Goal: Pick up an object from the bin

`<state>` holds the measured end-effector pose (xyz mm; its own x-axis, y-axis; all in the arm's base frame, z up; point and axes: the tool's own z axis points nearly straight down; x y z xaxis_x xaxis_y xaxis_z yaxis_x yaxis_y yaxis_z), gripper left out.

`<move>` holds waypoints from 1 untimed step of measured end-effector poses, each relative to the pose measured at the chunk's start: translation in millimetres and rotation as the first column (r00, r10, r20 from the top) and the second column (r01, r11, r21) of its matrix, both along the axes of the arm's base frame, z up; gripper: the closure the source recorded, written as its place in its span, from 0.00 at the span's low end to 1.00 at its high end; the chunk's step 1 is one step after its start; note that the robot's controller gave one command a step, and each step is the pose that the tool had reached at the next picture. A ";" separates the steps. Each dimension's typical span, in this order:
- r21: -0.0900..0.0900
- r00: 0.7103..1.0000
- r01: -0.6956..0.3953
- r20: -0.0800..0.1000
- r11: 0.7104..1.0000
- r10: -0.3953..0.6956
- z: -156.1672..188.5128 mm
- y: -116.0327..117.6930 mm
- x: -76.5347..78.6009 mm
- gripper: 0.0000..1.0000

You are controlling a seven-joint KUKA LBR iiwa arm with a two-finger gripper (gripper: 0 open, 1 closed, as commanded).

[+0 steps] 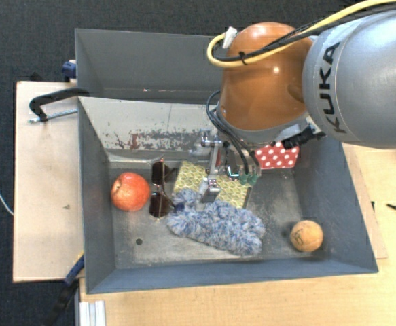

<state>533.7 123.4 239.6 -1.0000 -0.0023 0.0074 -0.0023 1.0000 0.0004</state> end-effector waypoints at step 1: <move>0.001 1.000 0.002 0.009 1.000 -0.002 4.4 -0.7 1.6 0.00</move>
Offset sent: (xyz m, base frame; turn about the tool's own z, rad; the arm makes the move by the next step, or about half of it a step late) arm -0.0050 0.0623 -0.1474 -0.0280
